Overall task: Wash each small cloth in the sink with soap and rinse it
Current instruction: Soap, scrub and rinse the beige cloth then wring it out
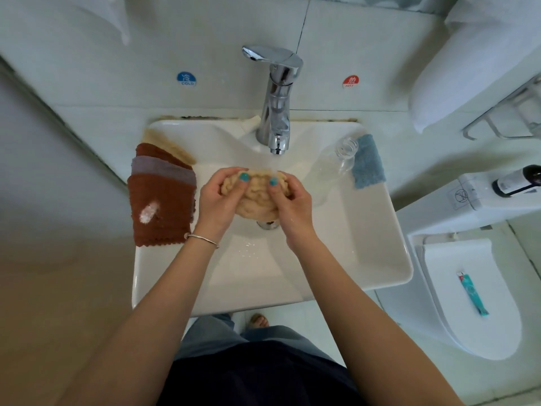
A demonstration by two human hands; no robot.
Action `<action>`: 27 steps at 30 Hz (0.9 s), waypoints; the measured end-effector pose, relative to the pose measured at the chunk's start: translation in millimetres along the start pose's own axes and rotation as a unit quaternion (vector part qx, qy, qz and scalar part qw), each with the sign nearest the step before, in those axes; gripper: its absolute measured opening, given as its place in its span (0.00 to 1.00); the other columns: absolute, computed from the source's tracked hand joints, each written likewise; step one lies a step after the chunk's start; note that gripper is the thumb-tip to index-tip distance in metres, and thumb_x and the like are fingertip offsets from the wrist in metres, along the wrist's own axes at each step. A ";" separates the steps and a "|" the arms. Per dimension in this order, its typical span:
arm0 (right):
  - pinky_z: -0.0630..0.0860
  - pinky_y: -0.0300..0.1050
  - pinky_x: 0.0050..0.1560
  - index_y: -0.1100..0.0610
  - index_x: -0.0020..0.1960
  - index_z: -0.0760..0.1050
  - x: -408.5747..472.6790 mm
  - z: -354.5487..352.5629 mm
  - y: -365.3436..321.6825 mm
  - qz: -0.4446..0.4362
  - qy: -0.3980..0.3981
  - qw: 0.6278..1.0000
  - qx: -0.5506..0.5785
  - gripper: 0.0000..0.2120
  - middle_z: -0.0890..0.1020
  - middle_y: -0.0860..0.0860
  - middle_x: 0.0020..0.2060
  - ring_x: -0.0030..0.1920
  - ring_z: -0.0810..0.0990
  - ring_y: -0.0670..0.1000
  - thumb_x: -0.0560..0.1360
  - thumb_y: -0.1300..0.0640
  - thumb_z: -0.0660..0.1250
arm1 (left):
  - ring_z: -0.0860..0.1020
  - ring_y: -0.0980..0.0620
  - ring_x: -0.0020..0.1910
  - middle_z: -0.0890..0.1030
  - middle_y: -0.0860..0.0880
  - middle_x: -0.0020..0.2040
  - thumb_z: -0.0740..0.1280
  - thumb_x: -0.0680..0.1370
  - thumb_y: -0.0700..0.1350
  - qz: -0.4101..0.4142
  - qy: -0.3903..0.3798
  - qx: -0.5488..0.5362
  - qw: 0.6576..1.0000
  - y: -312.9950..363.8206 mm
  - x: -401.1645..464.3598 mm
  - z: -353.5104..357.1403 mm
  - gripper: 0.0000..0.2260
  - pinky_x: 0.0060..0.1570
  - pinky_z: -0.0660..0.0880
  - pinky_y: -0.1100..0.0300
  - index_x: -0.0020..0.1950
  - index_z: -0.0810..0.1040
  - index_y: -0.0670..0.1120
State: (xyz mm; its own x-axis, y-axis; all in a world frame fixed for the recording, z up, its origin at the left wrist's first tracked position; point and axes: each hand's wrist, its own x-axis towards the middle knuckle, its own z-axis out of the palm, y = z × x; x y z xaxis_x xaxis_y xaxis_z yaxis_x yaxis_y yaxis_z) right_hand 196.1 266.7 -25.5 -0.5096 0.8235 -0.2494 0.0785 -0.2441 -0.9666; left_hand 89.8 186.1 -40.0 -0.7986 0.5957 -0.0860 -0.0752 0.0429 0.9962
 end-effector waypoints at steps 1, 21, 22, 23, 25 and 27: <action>0.80 0.39 0.39 0.54 0.53 0.78 -0.4 5.9 0.1 0.008 -0.007 1.000 0.004 0.05 0.83 0.48 0.43 0.41 0.83 0.43 0.78 0.60 0.68 | 0.79 0.65 0.44 0.81 0.55 0.47 0.70 0.77 0.39 0.001 0.008 -0.002 1.000 -0.9 1.5 -5.7 0.06 0.45 0.75 0.69 0.53 0.79 0.44; 0.79 0.52 0.53 0.49 0.56 0.72 -7.0 -1.4 4.2 -0.022 0.023 0.999 0.036 0.04 0.80 0.51 0.50 0.50 0.81 0.50 0.82 0.55 0.61 | 0.78 0.67 0.42 0.79 0.57 0.46 0.67 0.79 0.50 -0.074 -0.091 0.030 0.993 5.5 -12.8 30.6 0.07 0.42 0.73 0.72 0.55 0.74 0.51; 0.79 0.50 0.53 0.49 0.56 0.72 -6.0 -0.7 3.7 -0.028 0.019 0.999 0.026 0.04 0.80 0.51 0.50 0.50 0.81 0.49 0.82 0.55 0.61 | 0.78 0.64 0.42 0.79 0.57 0.45 0.66 0.79 0.52 -0.088 -0.065 0.030 0.993 7.3 -13.0 40.3 0.07 0.41 0.73 0.70 0.53 0.74 0.51; 0.79 0.47 0.53 0.50 0.57 0.71 -4.8 0.8 2.3 -0.034 0.015 0.999 0.013 0.05 0.80 0.50 0.50 0.49 0.81 0.48 0.82 0.55 0.61 | 0.78 0.61 0.42 0.79 0.56 0.44 0.66 0.79 0.53 -0.092 -0.028 0.018 0.995 10.2 -13.0 47.7 0.07 0.40 0.74 0.69 0.51 0.74 0.51; 0.78 0.40 0.51 0.52 0.59 0.70 -1.5 6.5 -0.7 -0.041 0.018 0.999 -0.022 0.07 0.80 0.49 0.49 0.47 0.81 0.44 0.82 0.54 0.61 | 0.78 0.58 0.42 0.79 0.55 0.43 0.66 0.79 0.51 -0.064 0.036 -0.008 0.997 14.3 -10.2 54.7 0.04 0.41 0.74 0.67 0.48 0.73 0.53; 0.78 0.37 0.48 0.50 0.58 0.70 3.3 15.1 -2.3 -0.044 0.033 0.997 -0.051 0.08 0.81 0.49 0.49 0.46 0.81 0.42 0.81 0.49 0.61 | 0.78 0.57 0.43 0.79 0.54 0.44 0.66 0.79 0.50 -0.029 0.059 -0.023 0.998 17.0 -5.5 58.9 0.04 0.43 0.76 0.66 0.47 0.72 0.55</action>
State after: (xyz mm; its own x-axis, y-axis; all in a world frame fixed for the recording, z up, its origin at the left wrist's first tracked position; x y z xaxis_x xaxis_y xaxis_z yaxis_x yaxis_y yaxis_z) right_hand 181.3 262.3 -23.2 -0.4616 0.8720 -0.1627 0.1240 -0.1182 -0.9852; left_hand 128.1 230.8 -22.0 -0.8566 0.4948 -0.1464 -0.1484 0.0355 0.9883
